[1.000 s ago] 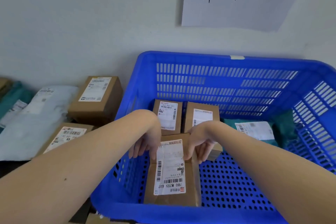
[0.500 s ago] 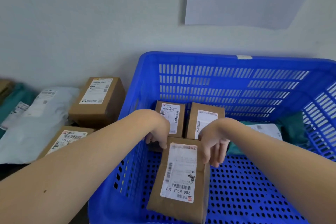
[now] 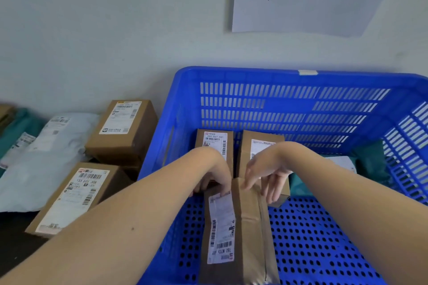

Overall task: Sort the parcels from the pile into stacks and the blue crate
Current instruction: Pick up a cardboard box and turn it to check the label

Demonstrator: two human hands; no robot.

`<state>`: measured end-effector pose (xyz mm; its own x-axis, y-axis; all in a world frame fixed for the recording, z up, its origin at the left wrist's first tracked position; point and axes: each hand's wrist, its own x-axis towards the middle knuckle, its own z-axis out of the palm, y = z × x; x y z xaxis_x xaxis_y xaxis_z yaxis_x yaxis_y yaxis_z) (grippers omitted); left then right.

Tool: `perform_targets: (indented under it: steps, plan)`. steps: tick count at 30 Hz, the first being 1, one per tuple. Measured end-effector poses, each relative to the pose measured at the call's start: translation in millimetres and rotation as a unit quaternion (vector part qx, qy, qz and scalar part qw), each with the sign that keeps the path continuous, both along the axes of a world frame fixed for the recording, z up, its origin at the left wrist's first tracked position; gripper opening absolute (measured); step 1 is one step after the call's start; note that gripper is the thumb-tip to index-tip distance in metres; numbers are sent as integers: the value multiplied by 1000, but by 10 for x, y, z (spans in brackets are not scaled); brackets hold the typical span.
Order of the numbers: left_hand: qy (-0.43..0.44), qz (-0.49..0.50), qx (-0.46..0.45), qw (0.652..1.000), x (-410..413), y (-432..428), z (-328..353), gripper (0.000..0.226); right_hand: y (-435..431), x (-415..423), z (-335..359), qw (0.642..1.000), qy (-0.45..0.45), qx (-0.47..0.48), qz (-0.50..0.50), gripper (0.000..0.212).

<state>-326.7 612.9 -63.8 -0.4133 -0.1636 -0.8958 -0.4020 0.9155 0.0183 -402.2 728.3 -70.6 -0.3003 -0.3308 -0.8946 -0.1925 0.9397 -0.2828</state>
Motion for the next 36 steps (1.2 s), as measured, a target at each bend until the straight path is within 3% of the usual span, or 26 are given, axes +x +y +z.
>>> perform_targets:
  steps: [3,8,12,17,20,24,29,33,36]
  plan:
    - [116,-41,-22,992,-51,57,-24,60,49,13,-5,999,3,-32,14,58]
    - [39,-39,16,998,-41,82,-232,76,220,28,-25,997,-21,-71,7,58]
    - [45,-70,28,996,-133,88,-254,87,259,-12,-95,999,-1,-25,25,65]
    - [32,-55,31,997,-217,97,-338,60,231,80,-244,997,-69,38,10,89]
    - [41,-44,20,998,-240,-39,-316,63,160,82,-269,993,-95,7,-69,102]
    - [55,-44,27,997,-258,-128,-187,54,121,115,-340,986,-82,-50,-134,103]
    - [67,-16,58,996,-292,-174,-66,48,46,246,-528,991,-58,-46,-112,92]
    - [200,10,3,980,-393,-203,-67,37,49,80,-311,990,-68,-86,-90,78]
    - [295,40,-12,955,-456,-214,5,34,88,-70,-4,990,-46,-127,-26,85]
